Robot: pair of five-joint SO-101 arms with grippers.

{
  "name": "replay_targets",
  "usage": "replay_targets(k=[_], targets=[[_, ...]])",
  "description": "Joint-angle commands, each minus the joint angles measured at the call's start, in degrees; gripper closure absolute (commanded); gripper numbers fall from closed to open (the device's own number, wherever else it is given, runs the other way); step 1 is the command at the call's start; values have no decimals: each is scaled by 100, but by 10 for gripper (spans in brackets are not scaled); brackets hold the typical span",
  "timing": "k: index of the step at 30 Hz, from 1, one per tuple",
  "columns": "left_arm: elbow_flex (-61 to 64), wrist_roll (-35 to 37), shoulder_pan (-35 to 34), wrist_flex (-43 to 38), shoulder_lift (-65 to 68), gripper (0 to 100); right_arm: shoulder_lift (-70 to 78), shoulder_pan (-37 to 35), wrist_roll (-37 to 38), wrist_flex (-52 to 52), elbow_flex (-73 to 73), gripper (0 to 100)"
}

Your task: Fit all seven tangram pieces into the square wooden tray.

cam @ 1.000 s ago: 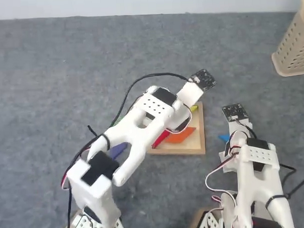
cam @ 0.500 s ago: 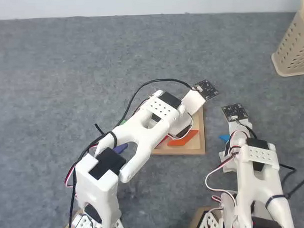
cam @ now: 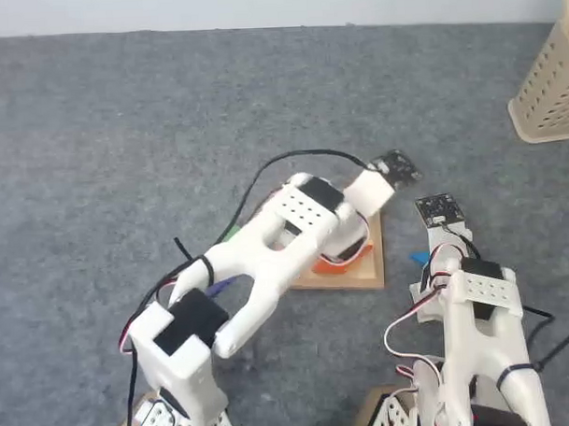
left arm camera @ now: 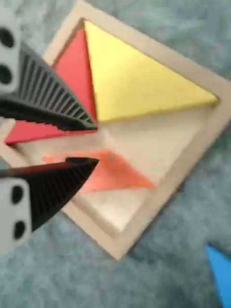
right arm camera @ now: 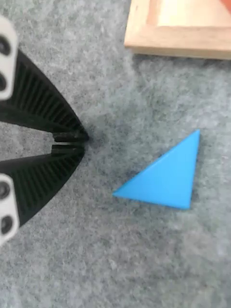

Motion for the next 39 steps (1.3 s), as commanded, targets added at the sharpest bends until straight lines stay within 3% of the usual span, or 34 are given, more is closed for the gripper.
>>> replay_targets(k=[1,27,35,39], targets=[[119,44,202,-290,-378,914,-145,4,62,-57,62,991],[901,-369,-141,132,-484,914,-145,4,62,-57,62,991],[884,-308,-246,369,-1837,914,-145,4,62,-57,62,991],[927,396,-695,457,-2760,914,-145,4,62,-40,62,991]])
